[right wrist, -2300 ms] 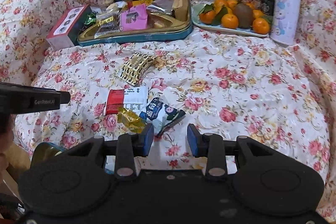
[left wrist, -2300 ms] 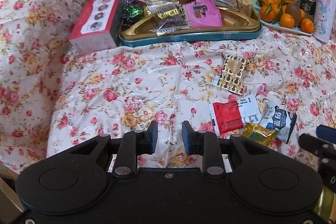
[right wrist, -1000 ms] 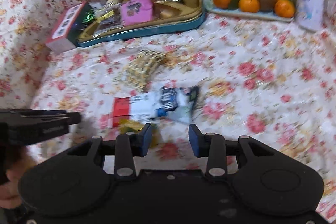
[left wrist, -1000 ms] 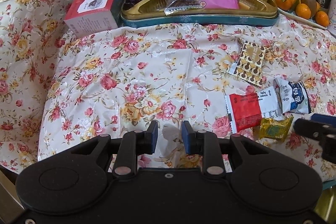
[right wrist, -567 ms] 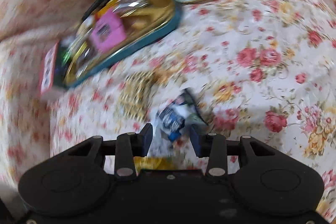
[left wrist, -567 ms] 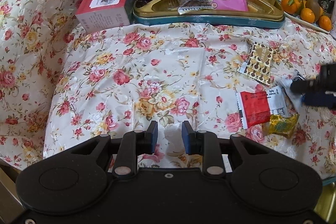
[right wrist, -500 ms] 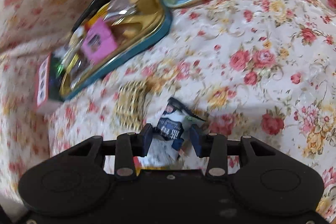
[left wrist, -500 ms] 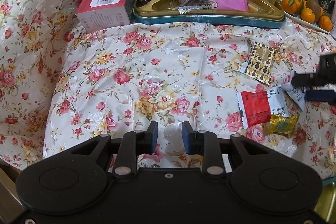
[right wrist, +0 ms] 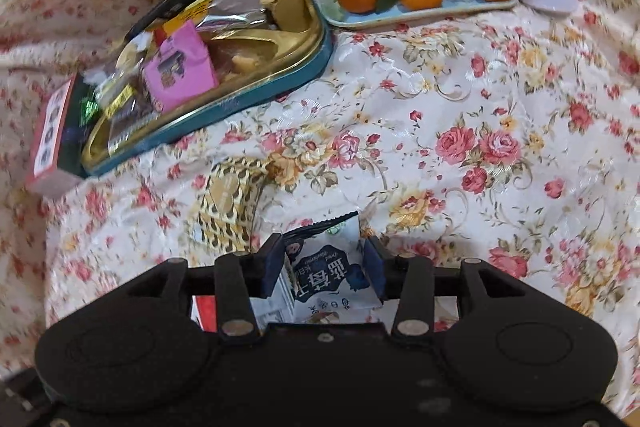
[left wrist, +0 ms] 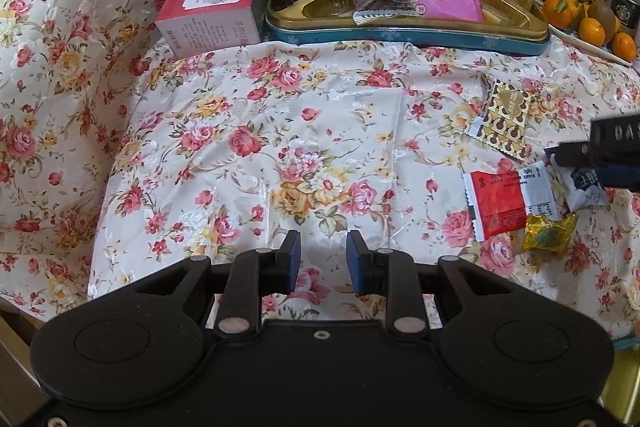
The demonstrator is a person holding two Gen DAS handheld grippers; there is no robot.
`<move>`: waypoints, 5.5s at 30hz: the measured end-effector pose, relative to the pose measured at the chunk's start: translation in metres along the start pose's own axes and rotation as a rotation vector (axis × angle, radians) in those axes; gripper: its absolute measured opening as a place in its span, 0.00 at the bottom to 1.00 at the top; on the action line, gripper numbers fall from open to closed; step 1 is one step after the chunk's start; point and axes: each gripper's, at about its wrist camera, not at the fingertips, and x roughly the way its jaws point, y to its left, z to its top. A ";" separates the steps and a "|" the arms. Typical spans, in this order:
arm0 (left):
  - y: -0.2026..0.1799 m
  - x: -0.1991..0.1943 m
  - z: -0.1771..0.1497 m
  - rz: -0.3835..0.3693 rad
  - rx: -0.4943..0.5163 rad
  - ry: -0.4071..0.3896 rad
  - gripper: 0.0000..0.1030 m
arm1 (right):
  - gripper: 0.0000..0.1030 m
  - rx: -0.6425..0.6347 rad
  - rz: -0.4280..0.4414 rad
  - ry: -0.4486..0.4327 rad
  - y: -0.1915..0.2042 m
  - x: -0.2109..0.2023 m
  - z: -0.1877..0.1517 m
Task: Organize snacks
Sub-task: 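Grasp the blue-and-white packet with the right tool and lift it, then close left tool on brown-and-gold heart-pattern packet while right tool holds blue-and-white packet, then carry the heart-pattern packet and blue-and-white packet over the gold tray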
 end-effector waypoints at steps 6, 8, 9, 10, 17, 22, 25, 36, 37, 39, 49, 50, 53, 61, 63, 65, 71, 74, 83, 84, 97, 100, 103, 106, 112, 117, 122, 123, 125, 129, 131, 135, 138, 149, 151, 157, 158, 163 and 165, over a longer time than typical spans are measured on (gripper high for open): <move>-0.004 -0.002 0.000 0.002 0.012 -0.004 0.35 | 0.44 -0.161 -0.020 -0.007 0.005 -0.002 -0.017; -0.007 -0.002 0.000 0.003 0.016 -0.007 0.35 | 0.44 -0.212 -0.045 -0.026 0.008 -0.001 -0.020; -0.009 -0.003 0.001 0.004 0.019 -0.008 0.35 | 0.44 -0.231 -0.054 -0.034 0.009 0.000 -0.020; -0.011 -0.003 0.001 0.004 0.023 -0.009 0.35 | 0.44 -0.247 -0.060 -0.041 0.011 0.001 -0.020; -0.018 -0.005 0.003 0.015 0.038 -0.017 0.35 | 0.45 -0.332 -0.073 -0.076 0.014 0.006 -0.022; -0.023 -0.003 0.005 0.025 0.043 -0.016 0.35 | 0.46 -0.395 -0.072 -0.105 0.017 0.006 -0.029; -0.027 -0.004 0.008 0.032 0.051 -0.023 0.35 | 0.37 -0.390 -0.068 -0.118 0.014 0.005 -0.031; -0.054 -0.010 0.028 -0.012 0.126 -0.116 0.35 | 0.33 -0.409 -0.060 -0.166 -0.006 -0.010 -0.039; -0.058 -0.010 0.030 -0.020 0.134 -0.125 0.35 | 0.33 -0.397 -0.054 -0.168 -0.009 -0.012 -0.039; -0.066 -0.010 0.035 -0.046 0.152 -0.138 0.35 | 0.33 -0.364 -0.038 -0.175 -0.018 -0.019 -0.038; -0.096 0.017 0.060 -0.140 0.159 -0.086 0.36 | 0.33 -0.288 -0.005 -0.200 -0.051 -0.042 -0.036; -0.098 0.020 0.061 -0.136 0.161 -0.086 0.36 | 0.33 -0.284 -0.003 -0.200 -0.053 -0.043 -0.036; -0.102 0.026 0.062 -0.139 0.171 -0.095 0.36 | 0.34 -0.273 0.011 -0.200 -0.057 -0.044 -0.037; -0.107 0.023 0.063 -0.151 0.170 -0.164 0.43 | 0.34 -0.251 0.032 -0.199 -0.062 -0.044 -0.039; -0.110 0.024 0.062 -0.158 0.190 -0.160 0.46 | 0.34 -0.250 0.043 -0.199 -0.063 -0.044 -0.040; -0.115 0.029 0.062 -0.138 0.204 -0.159 0.49 | 0.34 -0.247 0.046 -0.199 -0.063 -0.044 -0.039; -0.121 0.033 0.064 -0.110 0.194 -0.198 0.54 | 0.34 -0.240 0.052 -0.193 -0.063 -0.042 -0.039; -0.123 0.034 0.064 -0.114 0.195 -0.204 0.54 | 0.34 -0.243 0.056 -0.190 -0.063 -0.042 -0.041; -0.117 0.033 0.056 -0.148 0.211 -0.236 0.55 | 0.34 -0.240 0.064 -0.179 -0.064 -0.041 -0.042; -0.115 0.033 0.053 -0.154 0.222 -0.243 0.57 | 0.34 -0.241 0.065 -0.178 -0.065 -0.041 -0.042; -0.129 0.045 0.046 -0.131 0.267 -0.217 0.60 | 0.34 -0.237 0.092 -0.174 -0.064 -0.045 -0.048; -0.131 0.049 0.056 -0.135 0.230 -0.193 0.60 | 0.34 -0.240 0.089 -0.174 -0.065 -0.047 -0.050; -0.127 0.053 0.063 -0.157 0.175 -0.156 0.60 | 0.34 -0.243 0.081 -0.179 -0.065 -0.048 -0.052; -0.124 0.054 0.065 -0.177 0.154 -0.140 0.56 | 0.34 -0.240 0.079 -0.182 -0.066 -0.052 -0.052; -0.119 0.036 0.063 -0.174 0.117 -0.146 0.40 | 0.34 -0.250 0.071 -0.207 -0.062 -0.070 -0.059; -0.106 -0.007 0.056 -0.167 0.088 -0.180 0.40 | 0.34 -0.255 0.065 -0.256 -0.060 -0.101 -0.071; -0.086 -0.070 0.030 -0.142 0.086 -0.254 0.40 | 0.34 -0.254 0.079 -0.305 -0.060 -0.135 -0.089; -0.082 -0.078 0.026 -0.139 0.089 -0.268 0.41 | 0.34 -0.257 0.082 -0.316 -0.059 -0.142 -0.094; -0.073 -0.101 0.009 -0.140 0.092 -0.289 0.41 | 0.34 -0.258 0.091 -0.332 -0.058 -0.154 -0.105; -0.053 -0.129 -0.020 -0.176 0.071 -0.287 0.41 | 0.34 -0.277 0.106 -0.367 -0.056 -0.178 -0.129; -0.044 -0.138 -0.037 -0.184 0.055 -0.280 0.41 | 0.34 -0.288 0.107 -0.384 -0.055 -0.187 -0.140; -0.031 -0.146 -0.069 -0.182 0.029 -0.271 0.41 | 0.34 -0.280 0.141 -0.382 -0.057 -0.201 -0.162; -0.027 -0.145 -0.093 -0.173 0.014 -0.245 0.41 | 0.34 -0.261 0.161 -0.366 -0.060 -0.205 -0.176; -0.023 -0.137 -0.157 -0.117 -0.021 -0.167 0.41 | 0.34 -0.290 0.104 -0.297 -0.062 -0.199 -0.227; -0.025 -0.134 -0.160 -0.107 -0.019 -0.161 0.41 | 0.34 -0.298 0.099 -0.280 -0.061 -0.197 -0.235; -0.034 -0.132 -0.164 -0.087 0.009 -0.163 0.41 | 0.34 -0.344 0.124 -0.237 -0.049 -0.191 -0.246; -0.035 -0.132 -0.165 -0.097 0.015 -0.157 0.41 | 0.34 -0.357 0.118 -0.241 -0.046 -0.190 -0.247; -0.042 -0.131 -0.173 -0.122 0.033 -0.125 0.42 | 0.34 -0.393 0.084 -0.261 -0.043 -0.191 -0.248; -0.046 -0.130 -0.175 -0.121 0.044 -0.124 0.43 | 0.34 -0.379 0.084 -0.251 -0.046 -0.190 -0.246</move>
